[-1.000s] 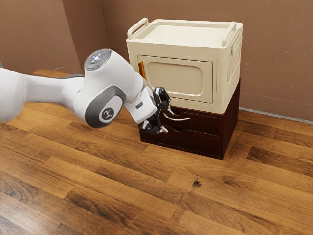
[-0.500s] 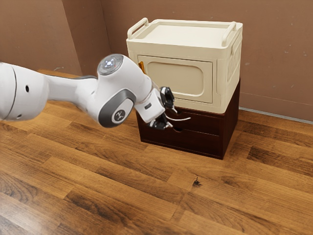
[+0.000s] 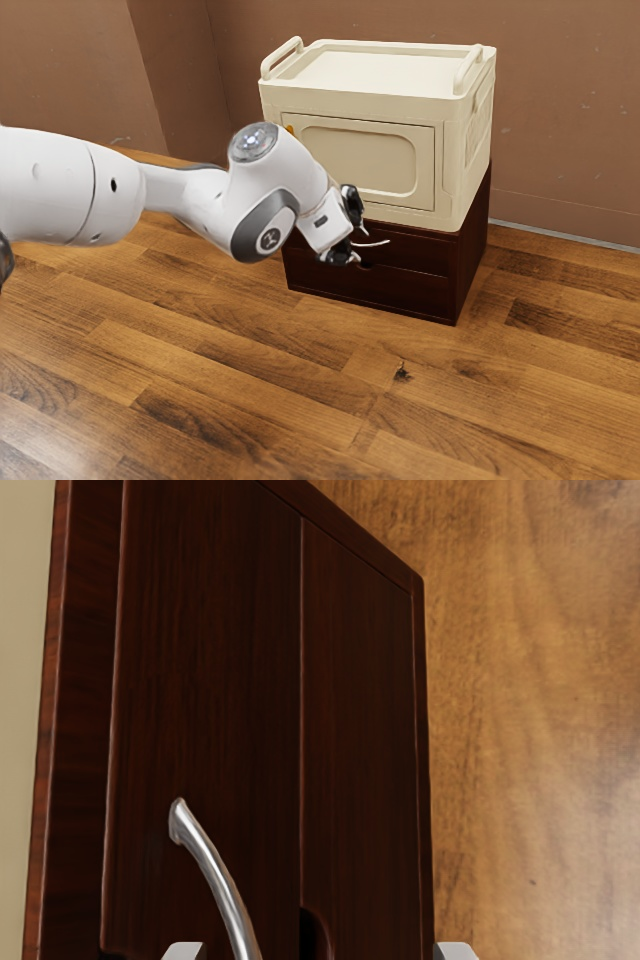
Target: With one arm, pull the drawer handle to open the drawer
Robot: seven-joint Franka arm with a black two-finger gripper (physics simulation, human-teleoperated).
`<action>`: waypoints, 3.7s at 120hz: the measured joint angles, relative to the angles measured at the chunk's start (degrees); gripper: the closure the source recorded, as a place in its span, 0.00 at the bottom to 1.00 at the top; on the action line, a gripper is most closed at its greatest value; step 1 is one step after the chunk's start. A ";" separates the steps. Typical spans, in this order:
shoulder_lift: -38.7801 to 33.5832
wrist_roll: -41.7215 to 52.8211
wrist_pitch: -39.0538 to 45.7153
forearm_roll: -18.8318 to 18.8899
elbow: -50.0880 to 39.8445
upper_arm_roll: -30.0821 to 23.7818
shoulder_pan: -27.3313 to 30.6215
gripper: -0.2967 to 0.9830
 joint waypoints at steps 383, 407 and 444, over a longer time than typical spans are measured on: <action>-13.14 -0.37 -0.13 -0.62 -19.21 0.88 -3.28 0.78; -15.17 -0.45 -0.13 -0.62 -21.60 0.90 -3.91 0.77; -18.52 -0.53 -0.08 -0.61 -25.44 0.86 -4.38 0.77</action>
